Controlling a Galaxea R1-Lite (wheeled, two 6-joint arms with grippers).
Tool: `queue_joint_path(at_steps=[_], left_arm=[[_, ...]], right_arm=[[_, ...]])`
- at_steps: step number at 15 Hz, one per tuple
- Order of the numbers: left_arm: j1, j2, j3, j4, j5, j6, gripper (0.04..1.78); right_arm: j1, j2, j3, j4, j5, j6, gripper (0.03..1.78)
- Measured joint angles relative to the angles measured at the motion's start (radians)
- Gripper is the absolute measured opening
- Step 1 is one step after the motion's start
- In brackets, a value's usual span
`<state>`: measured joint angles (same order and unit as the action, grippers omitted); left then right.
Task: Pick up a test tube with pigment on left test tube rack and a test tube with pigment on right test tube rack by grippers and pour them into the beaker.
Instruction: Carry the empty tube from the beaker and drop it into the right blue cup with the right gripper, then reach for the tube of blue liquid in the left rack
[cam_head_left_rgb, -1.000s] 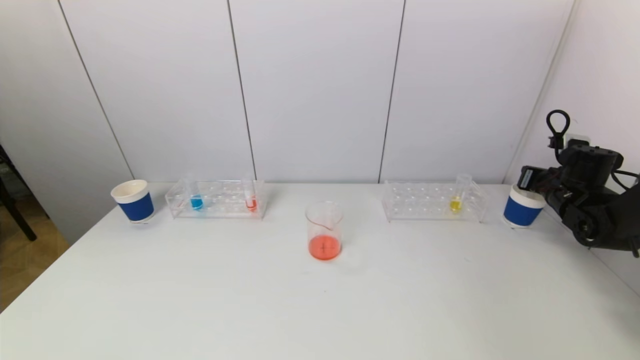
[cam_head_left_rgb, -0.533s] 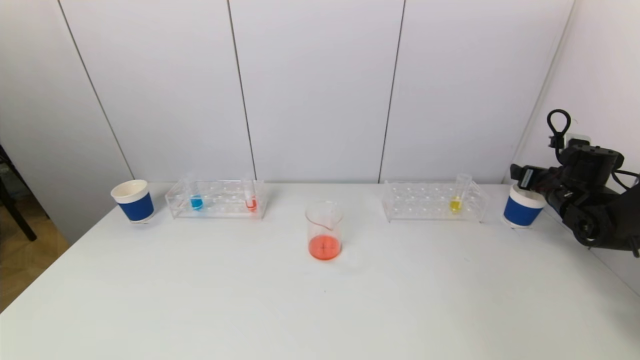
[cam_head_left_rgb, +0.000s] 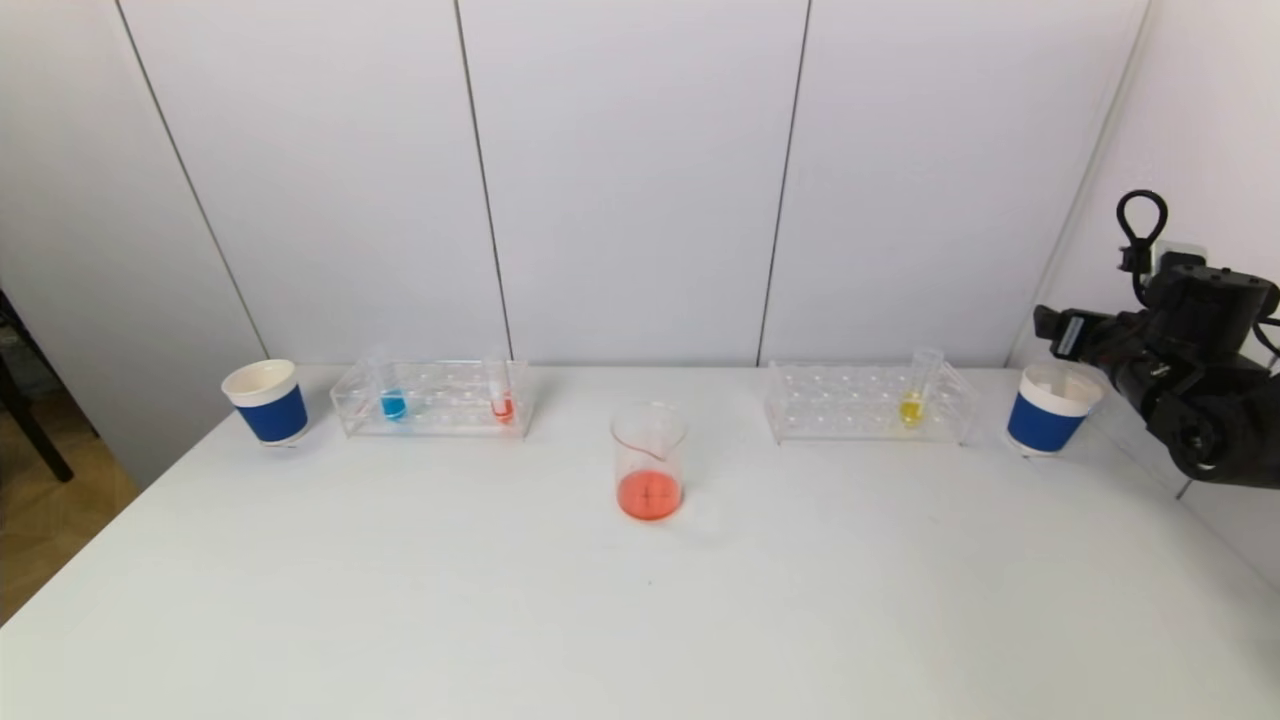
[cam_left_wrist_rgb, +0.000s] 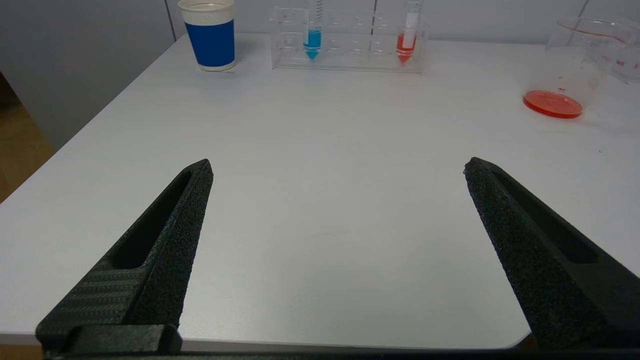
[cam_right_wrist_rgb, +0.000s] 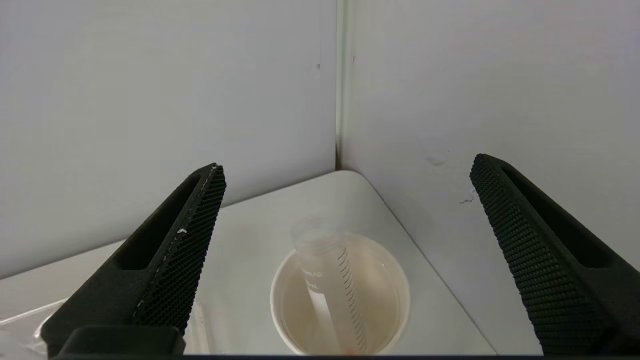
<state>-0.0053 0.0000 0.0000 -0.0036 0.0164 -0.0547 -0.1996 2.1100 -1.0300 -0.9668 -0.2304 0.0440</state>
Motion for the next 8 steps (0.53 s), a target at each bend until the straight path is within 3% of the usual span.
queue_joint_path(at_steps=[4, 8], left_arm=[[0.0, 0.0, 0.0, 0.0, 0.0, 0.0, 1.76], [0.0, 0.0, 0.0, 0.0, 0.0, 0.0, 1.76]], right_arm=[[0.0, -0.076, 0.002, 0.041, 0.0, -0.019, 1.77], [0.0, -0.19, -0.014, 0.151, 0.001, -0.025, 1.77]])
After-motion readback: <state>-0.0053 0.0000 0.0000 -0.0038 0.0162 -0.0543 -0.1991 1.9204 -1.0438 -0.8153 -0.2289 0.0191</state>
